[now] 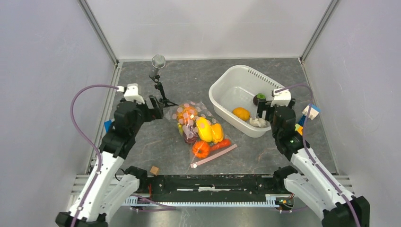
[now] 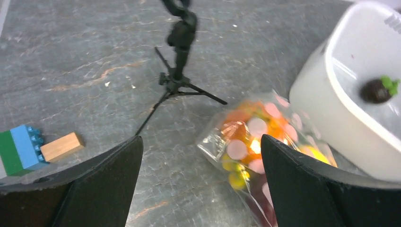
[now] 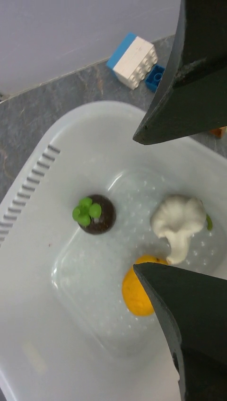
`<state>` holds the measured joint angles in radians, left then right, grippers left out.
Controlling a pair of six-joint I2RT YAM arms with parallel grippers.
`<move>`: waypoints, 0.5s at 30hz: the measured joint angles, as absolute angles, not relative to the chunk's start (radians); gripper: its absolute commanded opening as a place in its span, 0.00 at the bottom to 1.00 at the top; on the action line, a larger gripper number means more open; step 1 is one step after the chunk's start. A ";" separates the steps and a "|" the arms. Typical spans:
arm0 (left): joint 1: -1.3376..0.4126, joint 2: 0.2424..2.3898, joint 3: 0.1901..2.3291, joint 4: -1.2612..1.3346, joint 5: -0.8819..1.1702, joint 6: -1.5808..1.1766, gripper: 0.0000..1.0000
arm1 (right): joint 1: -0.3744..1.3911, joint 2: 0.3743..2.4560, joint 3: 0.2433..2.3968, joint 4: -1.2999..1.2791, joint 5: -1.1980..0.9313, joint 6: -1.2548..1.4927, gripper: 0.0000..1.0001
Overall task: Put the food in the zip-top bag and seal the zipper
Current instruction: Reset both arms
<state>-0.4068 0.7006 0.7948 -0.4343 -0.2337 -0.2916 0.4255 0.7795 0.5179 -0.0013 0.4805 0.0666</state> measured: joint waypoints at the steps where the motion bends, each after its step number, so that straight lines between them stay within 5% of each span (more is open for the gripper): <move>1: -0.325 0.716 0.797 -0.426 -0.170 -0.296 1.00 | 0.378 0.783 0.519 -0.002 0.447 0.073 0.98; 5: -0.140 0.780 0.815 -0.428 -0.047 -0.336 1.00 | 0.216 0.789 0.529 -0.025 0.326 0.102 0.98; 15: -0.128 0.642 0.831 -0.544 -0.131 -0.415 1.00 | 0.181 0.627 0.480 -0.047 0.247 0.167 0.98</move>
